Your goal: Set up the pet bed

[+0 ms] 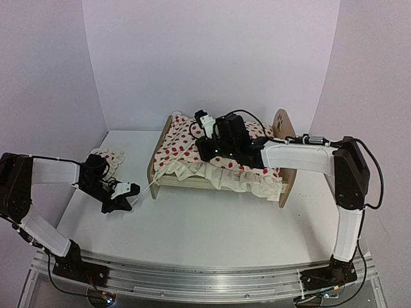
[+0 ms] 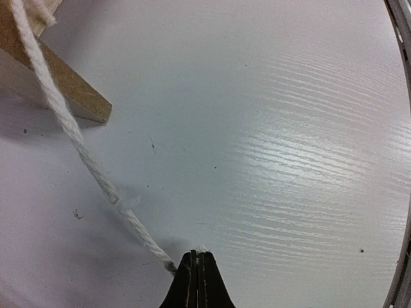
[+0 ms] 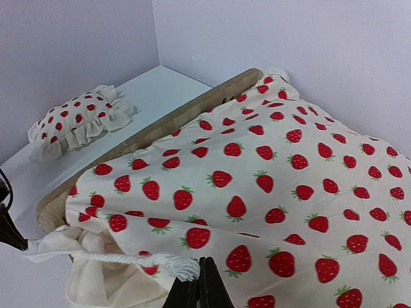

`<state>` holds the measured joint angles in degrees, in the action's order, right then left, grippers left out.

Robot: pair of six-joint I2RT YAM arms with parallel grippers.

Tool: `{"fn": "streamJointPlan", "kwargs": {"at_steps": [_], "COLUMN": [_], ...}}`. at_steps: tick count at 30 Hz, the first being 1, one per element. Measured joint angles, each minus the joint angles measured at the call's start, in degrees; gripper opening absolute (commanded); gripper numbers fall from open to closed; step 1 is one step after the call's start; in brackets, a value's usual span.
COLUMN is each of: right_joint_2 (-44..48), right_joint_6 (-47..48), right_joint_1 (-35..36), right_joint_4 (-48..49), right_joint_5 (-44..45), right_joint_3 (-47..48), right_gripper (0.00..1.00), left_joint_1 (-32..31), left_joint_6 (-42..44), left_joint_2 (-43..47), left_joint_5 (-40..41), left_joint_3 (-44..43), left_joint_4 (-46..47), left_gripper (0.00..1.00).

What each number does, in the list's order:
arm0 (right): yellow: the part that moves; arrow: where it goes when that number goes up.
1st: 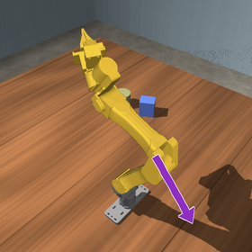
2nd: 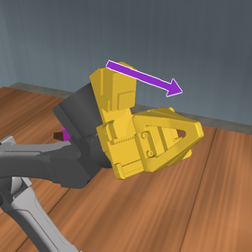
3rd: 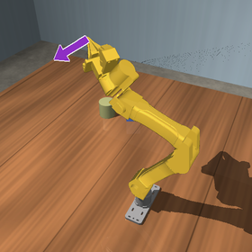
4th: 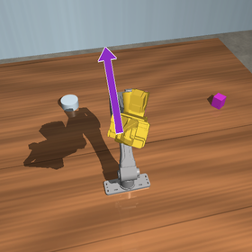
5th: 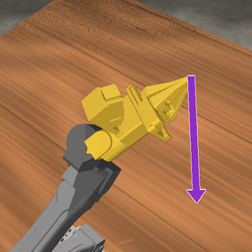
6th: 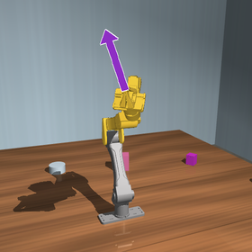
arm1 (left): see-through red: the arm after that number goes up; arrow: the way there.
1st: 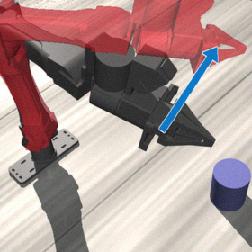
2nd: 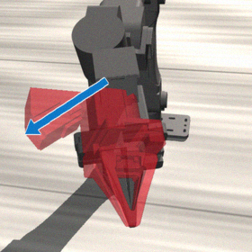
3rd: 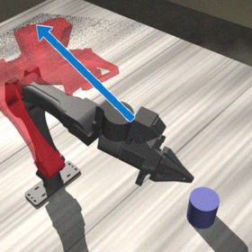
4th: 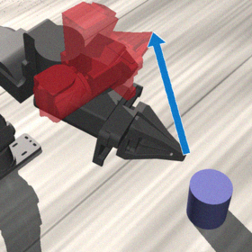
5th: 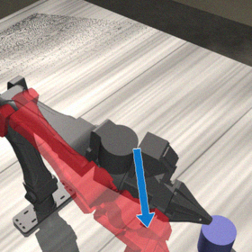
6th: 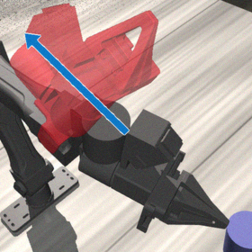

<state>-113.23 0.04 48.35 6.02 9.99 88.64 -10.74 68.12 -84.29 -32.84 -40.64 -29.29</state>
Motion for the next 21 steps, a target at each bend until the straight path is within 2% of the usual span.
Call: {"fn": "streamJointPlan", "kwargs": {"at_steps": [4, 10, 15, 16, 18, 20, 21], "right_joint_2": [0.04, 0.11, -2.63, -3.95, -6.57, -9.03, -9.94], "right_joint_6": [3.09, 6.39, 5.46, 4.9, 3.56, 2.1, 1.2], "right_joint_1": [5.09, 15.67, 18.47, 18.63, 18.96, 19.19, 19.2], "right_joint_4": [0.55, 0.64, 1.87, 2.27, 2.79, 2.73, 2.29], "right_joint_5": [-2.47, -11.57, -20.08, -21.47, -23.47, -24.24, -24.06], "right_joint_3": [-0.29, -2.11, -0.64, -0.06, 0.48, 0.5, 0.5], "right_gripper": [0.0, 0.0, 0.02, 0.08, 0.25, 0.35, 0.5], "left_joint_1": [-2.11, -2.36, -2.36, -2.36, -2.36, -2.36, -2.36], "left_joint_6": [-2.07, -2.78, -3.27, -3.45, -3.64, -3.82, -3.58], "left_joint_2": [0.0, 0.0, 0.0, 0.0, 0.0, 0.0, 0.0], "left_joint_5": [-1.32, -2.69, -2.79, -2.77, -2.72, -2.57, -2.36], "left_joint_3": [-0.96, -1.34, -1.34, -1.34, -1.34, -1.34, -1.34], "left_joint_4": [-2.83, -5.36, -5.27, -5.23, -5.2, -5.19, -5.19], "left_gripper": [0.0, 0.0, 0.01, 0.02, 0.13, 0.32, 0.37]}}
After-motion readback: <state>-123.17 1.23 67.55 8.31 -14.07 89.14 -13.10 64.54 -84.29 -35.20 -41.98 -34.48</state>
